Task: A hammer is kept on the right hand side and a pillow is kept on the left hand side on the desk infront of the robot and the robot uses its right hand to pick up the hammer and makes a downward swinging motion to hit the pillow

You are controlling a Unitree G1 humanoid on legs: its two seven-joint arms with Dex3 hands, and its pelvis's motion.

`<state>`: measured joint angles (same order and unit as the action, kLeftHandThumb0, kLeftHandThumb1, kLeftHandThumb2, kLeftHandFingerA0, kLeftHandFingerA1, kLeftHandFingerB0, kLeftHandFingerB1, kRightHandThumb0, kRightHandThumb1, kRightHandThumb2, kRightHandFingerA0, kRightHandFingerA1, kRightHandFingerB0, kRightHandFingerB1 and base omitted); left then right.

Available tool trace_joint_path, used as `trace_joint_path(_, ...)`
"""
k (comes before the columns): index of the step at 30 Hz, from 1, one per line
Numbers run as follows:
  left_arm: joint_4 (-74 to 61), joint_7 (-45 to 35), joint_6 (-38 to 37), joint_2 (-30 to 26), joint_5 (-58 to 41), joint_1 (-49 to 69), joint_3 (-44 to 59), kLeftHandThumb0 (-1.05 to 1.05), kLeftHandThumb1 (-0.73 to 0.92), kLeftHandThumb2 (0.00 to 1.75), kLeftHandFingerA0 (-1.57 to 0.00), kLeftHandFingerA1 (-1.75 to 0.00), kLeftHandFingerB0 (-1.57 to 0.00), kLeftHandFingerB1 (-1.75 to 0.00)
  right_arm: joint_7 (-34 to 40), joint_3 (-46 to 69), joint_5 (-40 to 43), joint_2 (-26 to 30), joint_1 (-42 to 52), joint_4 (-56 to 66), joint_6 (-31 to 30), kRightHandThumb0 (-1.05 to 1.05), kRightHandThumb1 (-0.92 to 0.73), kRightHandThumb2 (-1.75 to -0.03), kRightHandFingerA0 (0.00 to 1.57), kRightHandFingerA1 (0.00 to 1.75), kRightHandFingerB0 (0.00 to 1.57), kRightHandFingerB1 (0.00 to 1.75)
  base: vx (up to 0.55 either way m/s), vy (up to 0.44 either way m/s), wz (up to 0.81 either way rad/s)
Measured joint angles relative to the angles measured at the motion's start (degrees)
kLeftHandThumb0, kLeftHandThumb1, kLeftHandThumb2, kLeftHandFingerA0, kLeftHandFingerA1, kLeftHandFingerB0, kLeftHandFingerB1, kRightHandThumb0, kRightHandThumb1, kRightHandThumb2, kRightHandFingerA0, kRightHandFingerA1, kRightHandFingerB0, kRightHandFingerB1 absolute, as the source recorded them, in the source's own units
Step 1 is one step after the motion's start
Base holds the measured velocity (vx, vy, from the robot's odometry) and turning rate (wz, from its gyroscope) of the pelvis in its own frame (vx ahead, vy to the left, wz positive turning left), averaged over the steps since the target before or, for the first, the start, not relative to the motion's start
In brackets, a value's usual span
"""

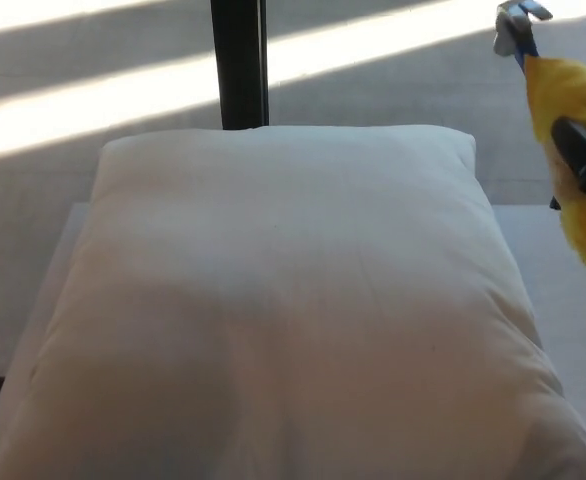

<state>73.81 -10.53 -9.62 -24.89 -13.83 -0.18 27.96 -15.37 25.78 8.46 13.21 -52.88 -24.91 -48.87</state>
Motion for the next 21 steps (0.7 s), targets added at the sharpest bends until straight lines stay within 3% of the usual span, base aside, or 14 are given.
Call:
trace_joint_path(1, 0.0, 0.0, 0.0, 0.0, 0.0, 0.2, 0.0, -0.59, 0.62, 0.59, -0.7, -0.57, -0.69, -0.53, -0.1, 0.1, 0.5, -0.1, -0.5, 0.6, -1.0, -0.35, -0.61, -1.08, 0.98, 1.75, 0.71, 1.59, 0.0, 0.0, 0.0)
trace_joint_path(2, 0.0, 0.0, 0.0, 0.0, 0.0, 0.4, 0.0, -0.58, 0.61, 0.59, -0.75, -0.56, -0.71, -0.52, -0.2, 0.3, 1.0, -0.2, -1.0, 1.1, -1.9, -0.31, -0.6, -1.09, 0.99, 1.75, 0.67, 1.7, 0.0, 0.0, 0.0)
trace_joint_path(4, 0.0, 0.0, 0.0, 0.0, 0.0, 0.8, 0.0, -0.58, 0.61, 0.59, -0.76, -0.57, -0.73, -0.53, -0.3, 0.5, 1.6, -0.5, -1.6, 2.0, -3.4, -0.32, -0.66, -1.07, 0.98, 1.75, 0.72, 1.68, 0.0, 0.0, 0.0)
trace_joint_path(10, 0.3, 0.0, 0.0, 0.0, 0.0, 1.7, 0.0, -0.59, 0.62, 0.59, -0.72, -0.51, -0.64, -0.48, -1.2, 1.6, 4.6, -1.7, -4.2, 5.0, -9.7, -0.3, -0.6, -1.14, 0.99, 1.75, 0.75, 1.67, 0.0, 0.0, 0.0)
trace_joint_path(14, 0.4, 0.0, 0.0, 0.0, 0.0, 1.9, 0.0, -0.62, 0.61, 0.59, -0.71, -0.53, -0.71, -0.46, -2.0, 1.7, 6.2, -2.0, -5.0, 6.4, -13.2, -0.31, -0.57, -1.21, 0.98, 1.75, 0.79, 1.64, 0.0, 0.0, 0.0)
trace_joint_path(17, 0.1, -0.4, 0.0, 0.0, -0.2, 1.7, 0.5, -0.62, 0.63, 0.59, -0.67, -0.56, -0.62, -0.45, -2.6, 1.6, 7.6, -2.0, -5.6, 8.2, -16.3, -0.32, -0.55, -1.16, 0.97, 1.75, 0.84, 1.52, 0.0, 0.0, 0.0)
trace_joint_path(21, -1.3, -1.2, 0.0, 0.0, -0.7, 0.9, 1.3, -0.61, 0.61, 0.59, -0.71, -0.55, -0.63, -0.45, -3.3, 1.5, 8.9, -2.1, -6.4, 10.2, -20.0, -0.32, -0.54, -1.19, 0.97, 1.75, 0.8, 1.58, 0.0, 0.0, 0.0)
